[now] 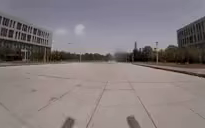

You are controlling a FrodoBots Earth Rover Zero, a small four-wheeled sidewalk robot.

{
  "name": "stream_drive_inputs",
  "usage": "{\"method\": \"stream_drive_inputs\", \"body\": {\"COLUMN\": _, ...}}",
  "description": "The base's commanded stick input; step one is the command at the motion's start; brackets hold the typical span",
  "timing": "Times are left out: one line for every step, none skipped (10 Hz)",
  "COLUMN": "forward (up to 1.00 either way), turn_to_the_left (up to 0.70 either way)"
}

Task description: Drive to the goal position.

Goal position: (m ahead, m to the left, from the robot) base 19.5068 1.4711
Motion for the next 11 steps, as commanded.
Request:
{"method": "stream_drive_inputs", "body": {"forward": 0.70, "turn_to_the_left": 0.01}}
{"method": "stream_drive_inputs", "body": {"forward": 0.70, "turn_to_the_left": 0.01}}
{"method": "stream_drive_inputs", "body": {"forward": 0.70, "turn_to_the_left": 0.01}}
{"method": "stream_drive_inputs", "body": {"forward": 0.70, "turn_to_the_left": 0.01}}
{"method": "stream_drive_inputs", "body": {"forward": 0.70, "turn_to_the_left": 0.01}}
{"method": "stream_drive_inputs", "body": {"forward": 0.70, "turn_to_the_left": 0.01}}
{"method": "stream_drive_inputs", "body": {"forward": 0.70, "turn_to_the_left": 0.01}}
{"method": "stream_drive_inputs", "body": {"forward": 0.70, "turn_to_the_left": 0.01}}
{"method": "stream_drive_inputs", "body": {"forward": 0.70, "turn_to_the_left": 0.01}}
{"method": "stream_drive_inputs", "body": {"forward": 0.70, "turn_to_the_left": 0.01}}
{"method": "stream_drive_inputs", "body": {"forward": 0.70, "turn_to_the_left": 0.01}}
